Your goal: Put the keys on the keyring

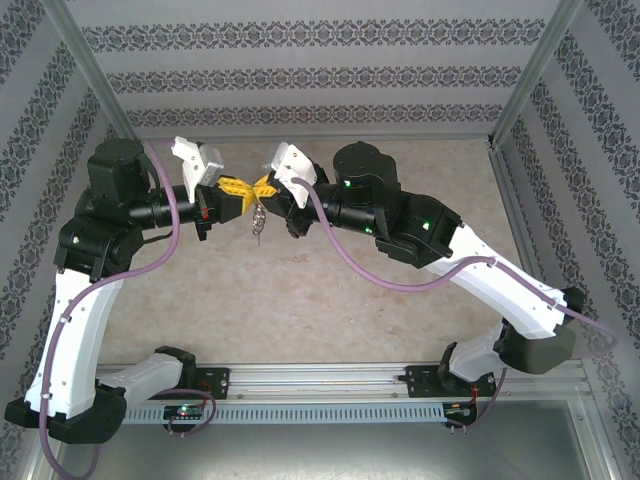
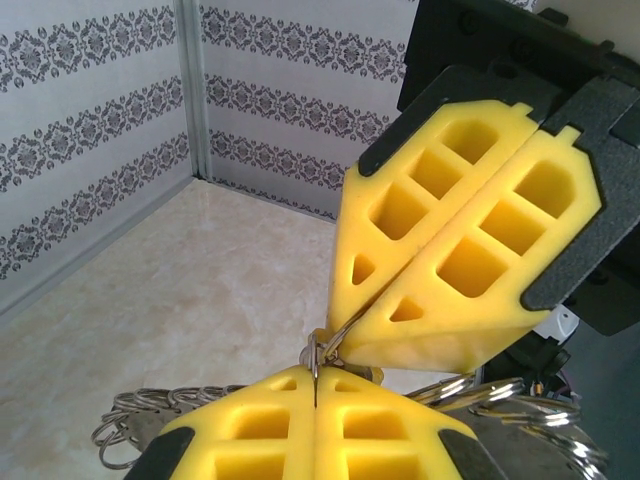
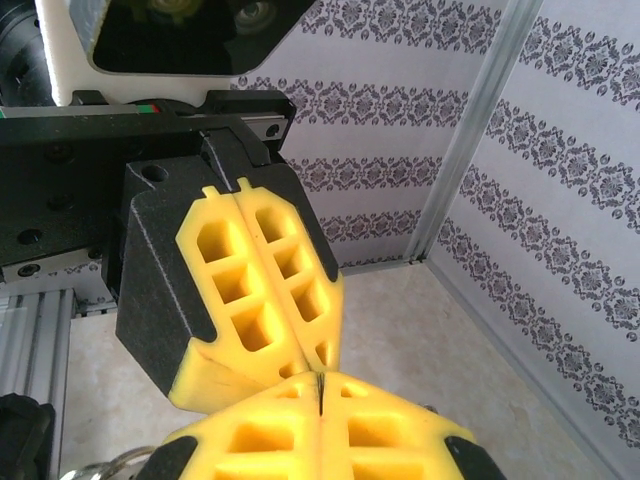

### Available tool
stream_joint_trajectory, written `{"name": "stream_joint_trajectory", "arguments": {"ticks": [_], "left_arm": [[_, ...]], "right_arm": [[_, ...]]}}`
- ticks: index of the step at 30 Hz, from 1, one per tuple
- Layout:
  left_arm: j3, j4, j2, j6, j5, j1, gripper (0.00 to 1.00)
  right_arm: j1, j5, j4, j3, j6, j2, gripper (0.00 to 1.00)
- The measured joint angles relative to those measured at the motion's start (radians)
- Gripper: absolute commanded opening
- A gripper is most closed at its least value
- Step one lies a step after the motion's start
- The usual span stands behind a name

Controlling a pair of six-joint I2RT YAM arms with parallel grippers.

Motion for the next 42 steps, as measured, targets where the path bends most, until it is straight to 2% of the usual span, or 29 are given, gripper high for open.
{"name": "stream_joint_trajectory", "arguments": {"ticks": [42], "left_arm": [[0.008, 0.001, 0.011, 0.0, -0.012, 0.0, 0.0]], "right_arm": [[-0.007, 0.072, -0.024, 0.002, 0.008, 0.003, 0.0]]}}
